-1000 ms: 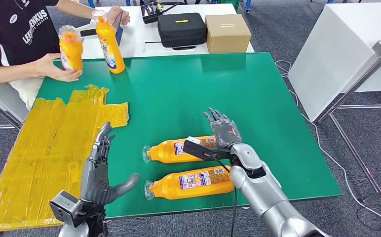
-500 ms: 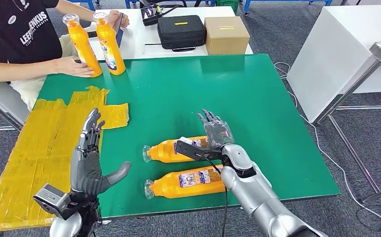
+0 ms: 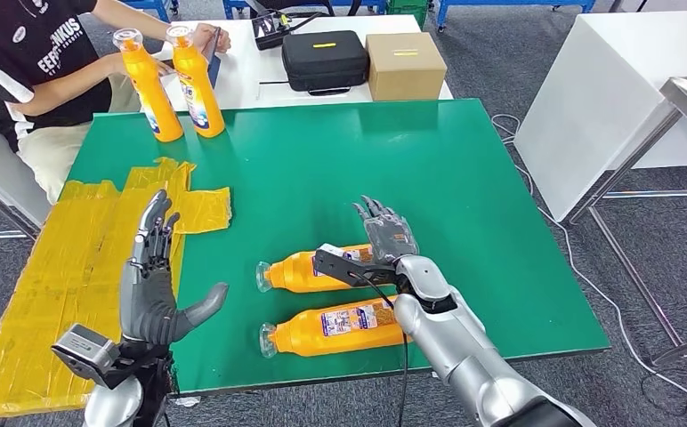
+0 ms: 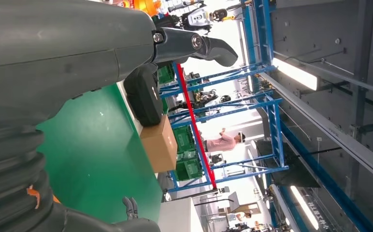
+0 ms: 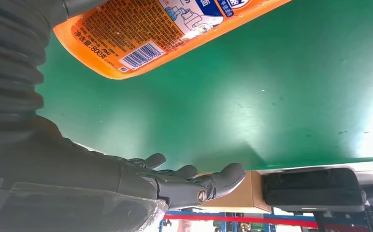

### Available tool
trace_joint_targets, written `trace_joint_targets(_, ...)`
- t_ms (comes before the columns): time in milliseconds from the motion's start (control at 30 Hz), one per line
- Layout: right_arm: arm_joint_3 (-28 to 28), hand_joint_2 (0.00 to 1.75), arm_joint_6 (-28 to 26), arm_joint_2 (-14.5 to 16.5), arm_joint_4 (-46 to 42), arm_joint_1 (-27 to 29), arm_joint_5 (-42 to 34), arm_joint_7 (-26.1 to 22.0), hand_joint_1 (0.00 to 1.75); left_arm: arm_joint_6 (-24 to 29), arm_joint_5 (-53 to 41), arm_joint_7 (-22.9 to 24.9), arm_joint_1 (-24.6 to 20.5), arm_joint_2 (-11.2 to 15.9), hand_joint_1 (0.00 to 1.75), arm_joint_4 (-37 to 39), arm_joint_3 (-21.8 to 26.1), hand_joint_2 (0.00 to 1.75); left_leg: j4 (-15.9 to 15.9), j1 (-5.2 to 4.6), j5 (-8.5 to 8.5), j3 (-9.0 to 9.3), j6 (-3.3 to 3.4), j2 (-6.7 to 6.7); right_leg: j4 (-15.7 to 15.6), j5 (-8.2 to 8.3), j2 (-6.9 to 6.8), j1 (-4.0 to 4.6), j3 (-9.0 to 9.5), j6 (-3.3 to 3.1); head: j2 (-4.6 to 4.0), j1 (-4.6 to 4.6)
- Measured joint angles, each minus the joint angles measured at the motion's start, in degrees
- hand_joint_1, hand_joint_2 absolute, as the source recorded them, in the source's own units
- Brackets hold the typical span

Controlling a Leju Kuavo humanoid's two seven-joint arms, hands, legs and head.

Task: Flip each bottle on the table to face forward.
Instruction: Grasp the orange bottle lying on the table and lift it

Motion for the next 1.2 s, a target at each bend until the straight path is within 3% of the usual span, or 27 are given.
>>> trace_joint_targets(300,-0.5,1.75,2.8,0.3,1.6,-1.3,-1.3,-2.5,0.0,0.1,0.5,0.3,-0.6,0.1,0.0,0.9,0.2,1.75,0.0,0.02,-0.05,0.25,-0.06,0.2,0.0,0.05,0.16,0.0,0.17,-0.08,-0.01,-0.01)
trace_joint_targets(833,2.4,1.75,-0.4,-5.2,-29.8,14.5,-5.6,-4.8,0.0,0.8,1.0,-1.1,0.3,0.3,0.0,1.5,1.8,1.75,0.0,-0.01,0.14,-1.03,-0.01,0.0,0.0,0.2,0.08,0.03,-0.35,0.02,-0.01,-0.01)
trace_joint_targets(1200,3.1,1.75,0.6,-7.6,-31.7,16.1,-4.5,-1.2,0.0,0.5,0.8,-1.2,0.0,0.3,0.0,3.1,1.6,1.75,0.0,-0.02,0.13,-1.07,0.0,-0.01,0.0,0.2,0.08,0.03,-0.4,0.01,-0.02,0.0)
